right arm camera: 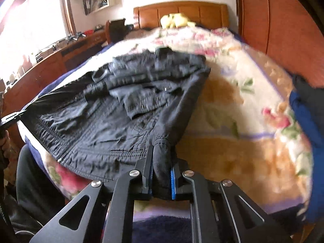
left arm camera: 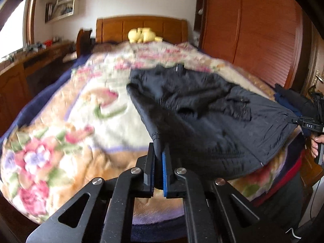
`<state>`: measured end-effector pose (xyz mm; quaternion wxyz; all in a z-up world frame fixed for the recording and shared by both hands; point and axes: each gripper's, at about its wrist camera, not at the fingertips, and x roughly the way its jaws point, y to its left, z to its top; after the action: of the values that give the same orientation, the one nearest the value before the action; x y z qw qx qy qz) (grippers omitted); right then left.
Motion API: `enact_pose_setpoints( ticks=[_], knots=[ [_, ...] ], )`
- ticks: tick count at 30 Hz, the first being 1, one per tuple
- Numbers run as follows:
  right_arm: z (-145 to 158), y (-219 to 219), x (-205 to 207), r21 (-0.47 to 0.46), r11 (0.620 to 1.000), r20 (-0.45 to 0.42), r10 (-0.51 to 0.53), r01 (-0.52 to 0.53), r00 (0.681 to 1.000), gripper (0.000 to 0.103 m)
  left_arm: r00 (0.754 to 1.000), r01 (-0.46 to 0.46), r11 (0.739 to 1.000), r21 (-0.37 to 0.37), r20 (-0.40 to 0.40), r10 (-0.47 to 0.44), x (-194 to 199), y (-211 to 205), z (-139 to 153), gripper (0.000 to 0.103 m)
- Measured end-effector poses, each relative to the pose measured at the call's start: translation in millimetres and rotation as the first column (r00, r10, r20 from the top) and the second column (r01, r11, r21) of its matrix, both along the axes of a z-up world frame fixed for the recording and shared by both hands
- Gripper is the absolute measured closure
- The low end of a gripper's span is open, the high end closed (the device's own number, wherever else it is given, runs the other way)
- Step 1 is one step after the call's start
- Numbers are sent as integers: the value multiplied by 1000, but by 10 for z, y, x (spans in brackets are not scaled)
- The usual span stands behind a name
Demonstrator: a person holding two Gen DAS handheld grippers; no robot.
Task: Fold large clothes
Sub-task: 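Lift the hem with both grippers and fold it toward the collar, opening the left gripper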
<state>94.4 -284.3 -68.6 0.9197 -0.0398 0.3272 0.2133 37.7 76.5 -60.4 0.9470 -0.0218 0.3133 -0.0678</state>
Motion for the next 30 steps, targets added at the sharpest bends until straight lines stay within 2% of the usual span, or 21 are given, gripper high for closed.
enact_pose_setpoints(
  ticks=[6, 10, 14, 21, 23, 25, 30],
  knots=[
    [471, -142, -425, 39, 999, 94, 0, -4, 996, 92, 993, -5, 1000, -19, 119, 7, -348, 122, 537, 97],
    [698, -300, -728, 71, 997, 150, -9, -2, 989, 92, 983, -4, 1000, -18, 185, 8, -552, 147, 791, 97],
    [825, -443, -1007, 106, 994, 196, -20, -1, 980, 92, 973, 2, 1000, -19, 230, 3, -723, 147, 955, 97],
    [939, -567, -1398, 109, 994, 254, -13, -15, 967, 93, 948, 22, 999, -31, 317, -11, -1147, 154, 1226, 97],
    [899, -587, -1514, 114, 993, 266, -11, -20, 964, 93, 948, 17, 1000, -7, 319, -14, -1199, 145, 1222, 97],
    [837, -596, -1590, 119, 993, 267, -7, -25, 964, 93, 957, 16, 1000, 3, 290, -16, -1115, 137, 1103, 97],
    [630, -500, -1383, 107, 994, 222, 13, -37, 975, 93, 979, 16, 1000, 2, 204, -16, -844, 88, 761, 98]
  ],
)
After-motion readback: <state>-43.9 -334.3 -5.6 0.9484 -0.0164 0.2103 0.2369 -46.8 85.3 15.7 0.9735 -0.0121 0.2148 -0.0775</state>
